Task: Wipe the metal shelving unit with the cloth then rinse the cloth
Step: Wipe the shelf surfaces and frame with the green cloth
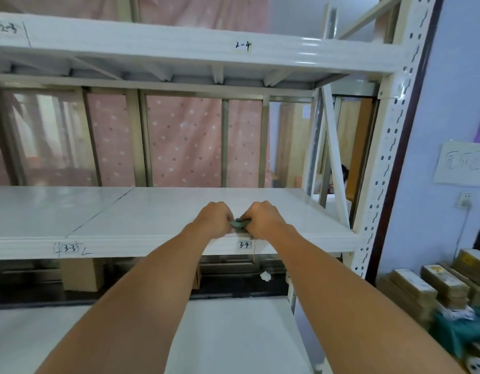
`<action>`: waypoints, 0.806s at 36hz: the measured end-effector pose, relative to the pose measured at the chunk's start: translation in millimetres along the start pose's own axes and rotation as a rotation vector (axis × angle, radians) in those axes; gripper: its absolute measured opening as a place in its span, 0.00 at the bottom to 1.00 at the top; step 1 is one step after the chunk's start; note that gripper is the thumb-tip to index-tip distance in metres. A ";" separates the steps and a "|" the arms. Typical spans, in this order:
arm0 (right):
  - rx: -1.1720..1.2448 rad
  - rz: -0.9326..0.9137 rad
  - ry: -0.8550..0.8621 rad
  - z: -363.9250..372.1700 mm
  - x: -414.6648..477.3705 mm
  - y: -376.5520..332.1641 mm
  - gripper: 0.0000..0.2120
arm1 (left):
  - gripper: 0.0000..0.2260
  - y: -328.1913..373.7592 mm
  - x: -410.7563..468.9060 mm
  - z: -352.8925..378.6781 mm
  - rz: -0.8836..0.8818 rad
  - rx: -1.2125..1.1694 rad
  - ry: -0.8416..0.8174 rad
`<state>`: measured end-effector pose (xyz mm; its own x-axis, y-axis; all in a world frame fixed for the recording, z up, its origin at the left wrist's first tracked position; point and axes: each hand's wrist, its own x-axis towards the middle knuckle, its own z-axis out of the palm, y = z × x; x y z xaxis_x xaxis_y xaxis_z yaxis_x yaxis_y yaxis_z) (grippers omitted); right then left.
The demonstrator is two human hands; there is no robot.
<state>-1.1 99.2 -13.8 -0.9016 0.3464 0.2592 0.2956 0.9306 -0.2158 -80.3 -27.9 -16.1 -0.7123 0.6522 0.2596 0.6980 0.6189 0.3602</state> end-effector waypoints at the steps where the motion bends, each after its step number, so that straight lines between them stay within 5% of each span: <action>1: -0.001 0.008 -0.002 -2.7 -3.5 3.5 0.15 | 0.05 4.0 -0.9 0.9 0.011 -0.004 -0.008; 29: 0.018 0.105 0.034 -9.3 54.5 94.5 0.11 | 0.10 66.2 84.7 44.7 -0.022 0.024 -0.025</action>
<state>-19.3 207.2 -11.3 -0.8545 0.4464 0.2658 0.3822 0.8867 -0.2603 -91.0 87.8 -10.3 -0.7258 0.6486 0.2293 0.6837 0.6435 0.3441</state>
